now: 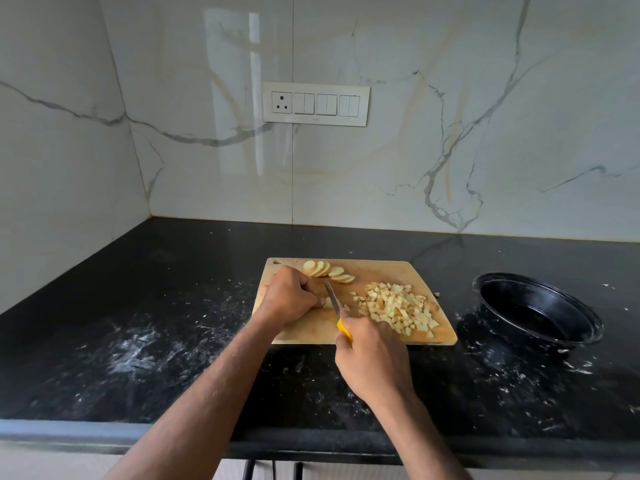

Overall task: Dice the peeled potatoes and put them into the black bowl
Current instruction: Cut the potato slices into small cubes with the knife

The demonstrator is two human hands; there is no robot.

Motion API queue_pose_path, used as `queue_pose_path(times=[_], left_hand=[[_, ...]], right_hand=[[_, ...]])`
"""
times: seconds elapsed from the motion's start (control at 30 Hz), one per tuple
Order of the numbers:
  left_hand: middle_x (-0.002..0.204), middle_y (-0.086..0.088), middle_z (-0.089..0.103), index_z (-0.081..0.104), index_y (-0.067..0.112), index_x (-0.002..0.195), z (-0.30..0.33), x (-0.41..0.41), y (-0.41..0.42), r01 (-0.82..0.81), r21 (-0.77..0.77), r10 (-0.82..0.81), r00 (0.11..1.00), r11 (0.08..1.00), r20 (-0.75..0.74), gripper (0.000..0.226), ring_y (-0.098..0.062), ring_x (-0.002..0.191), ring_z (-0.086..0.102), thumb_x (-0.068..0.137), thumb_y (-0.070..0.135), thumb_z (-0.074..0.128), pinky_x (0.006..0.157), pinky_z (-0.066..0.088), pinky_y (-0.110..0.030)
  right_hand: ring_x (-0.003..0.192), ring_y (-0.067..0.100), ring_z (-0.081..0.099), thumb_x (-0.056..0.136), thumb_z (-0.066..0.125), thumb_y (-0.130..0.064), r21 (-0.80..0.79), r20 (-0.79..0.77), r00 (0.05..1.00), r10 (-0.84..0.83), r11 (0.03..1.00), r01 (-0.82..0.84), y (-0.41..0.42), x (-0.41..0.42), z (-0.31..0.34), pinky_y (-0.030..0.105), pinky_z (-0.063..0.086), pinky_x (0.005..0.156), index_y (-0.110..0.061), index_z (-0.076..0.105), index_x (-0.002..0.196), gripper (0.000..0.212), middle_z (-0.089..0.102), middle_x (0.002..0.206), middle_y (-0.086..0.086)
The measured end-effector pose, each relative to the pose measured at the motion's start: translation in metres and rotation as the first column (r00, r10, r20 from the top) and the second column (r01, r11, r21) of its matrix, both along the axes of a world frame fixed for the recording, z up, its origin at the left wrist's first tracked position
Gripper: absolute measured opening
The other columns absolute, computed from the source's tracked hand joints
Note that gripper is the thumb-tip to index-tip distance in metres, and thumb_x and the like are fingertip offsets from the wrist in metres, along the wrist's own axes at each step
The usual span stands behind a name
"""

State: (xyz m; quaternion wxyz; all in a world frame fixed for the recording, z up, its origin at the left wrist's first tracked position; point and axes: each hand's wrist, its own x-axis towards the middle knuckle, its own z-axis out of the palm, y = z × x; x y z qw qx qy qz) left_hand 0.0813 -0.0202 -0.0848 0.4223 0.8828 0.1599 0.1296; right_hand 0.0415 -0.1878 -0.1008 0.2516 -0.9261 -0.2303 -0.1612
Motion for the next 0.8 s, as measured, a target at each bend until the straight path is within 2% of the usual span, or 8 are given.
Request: queue_pose_path(times=[0.1,0.17,0.33,0.43,0.5,0.63,0.73,0.8], left_hand=[[0.066,0.006,0.065,0.065,0.020,0.058,0.000,0.001,-0.001,-0.025,-0.002,0.025,1.000,1.000,-0.005,0.028,-0.007,0.066,0.059,0.077,0.010,0.084,0.051,0.039,-0.015],[0.067,0.005,0.067,0.066,0.020,0.057,0.000,0.002,-0.001,-0.028,-0.005,0.028,1.000,1.000,-0.006,0.028,-0.010,0.069,0.061,0.077,0.008,0.083,0.054,0.042,-0.019],[0.058,0.010,0.059,0.058,0.020,0.047,0.000,0.003,-0.005,-0.081,0.025,0.082,0.997,0.996,-0.013,0.038,-0.011,0.069,0.057,0.075,0.006,0.078,0.052,0.039,-0.023],[0.062,0.007,0.066,0.065,0.017,0.052,-0.002,0.005,-0.007,-0.091,0.037,0.092,0.995,0.995,-0.027,0.024,-0.015,0.077,0.062,0.070,0.011,0.079,0.074,0.054,-0.036],[0.066,0.006,0.069,0.070,0.017,0.059,-0.003,0.005,-0.007,-0.082,0.053,0.084,0.996,0.995,-0.031,0.013,-0.016,0.081,0.064,0.069,0.015,0.079,0.087,0.055,-0.048],[0.070,0.006,0.069,0.070,0.018,0.063,-0.006,0.007,-0.005,-0.066,0.086,0.067,0.998,0.994,-0.008,0.018,-0.016,0.083,0.064,0.072,0.022,0.084,0.092,0.051,-0.049],[0.072,0.006,0.069,0.069,0.019,0.065,-0.011,0.009,-0.001,-0.026,0.108,0.025,1.000,0.994,0.010,0.018,-0.015,0.084,0.063,0.077,0.020,0.083,0.089,0.049,-0.042],[0.076,0.005,0.071,0.072,0.018,0.069,-0.009,0.007,0.002,0.037,0.084,-0.039,0.999,0.996,0.028,0.014,-0.015,0.084,0.064,0.081,0.017,0.080,0.083,0.053,-0.040]], right_hand=[[0.082,0.013,0.069,0.100,0.050,-0.032,-0.044,0.036,0.999,0.006,0.999,-0.004,0.002,0.001,-0.002,0.022,0.048,0.062,-0.026,0.060,0.135,0.037,0.074,0.101,-0.005],[0.082,0.012,0.068,0.100,0.050,-0.031,-0.055,0.061,0.998,0.013,0.998,-0.009,0.003,0.002,-0.003,0.020,0.048,0.063,-0.025,0.061,0.134,0.036,0.074,0.100,-0.005],[0.062,0.009,0.049,0.100,0.048,-0.025,-0.057,0.064,0.997,0.039,0.998,-0.035,0.004,0.003,-0.006,0.012,0.026,0.049,-0.020,0.068,0.121,0.029,0.073,0.090,-0.003],[0.055,0.011,0.046,0.100,0.048,-0.025,-0.054,0.031,0.998,0.063,0.997,-0.061,-0.001,0.001,-0.005,0.014,0.025,0.044,-0.018,0.068,0.120,0.030,0.072,0.087,-0.002],[0.055,0.010,0.045,0.100,0.049,-0.027,-0.059,0.008,0.996,0.085,0.995,-0.085,-0.009,-0.003,-0.004,0.014,0.024,0.045,-0.020,0.066,0.125,0.032,0.071,0.089,-0.004],[0.074,0.014,0.059,0.100,0.048,-0.034,-0.046,-0.045,0.995,0.089,0.995,-0.091,-0.035,-0.017,-0.004,0.019,0.041,0.057,-0.030,0.056,0.140,0.040,0.072,0.100,-0.007],[0.061,0.009,0.048,0.098,0.054,-0.036,0.029,-0.063,0.993,0.105,0.994,-0.103,-0.045,-0.020,-0.007,0.015,0.030,0.050,-0.032,0.059,0.137,0.040,0.057,0.070,-0.013],[0.060,0.006,0.050,0.095,0.060,-0.035,0.141,-0.047,0.994,0.100,0.986,-0.093,-0.049,-0.019,-0.010,0.013,0.032,0.052,-0.027,0.063,0.134,0.040,0.057,0.067,-0.016]])
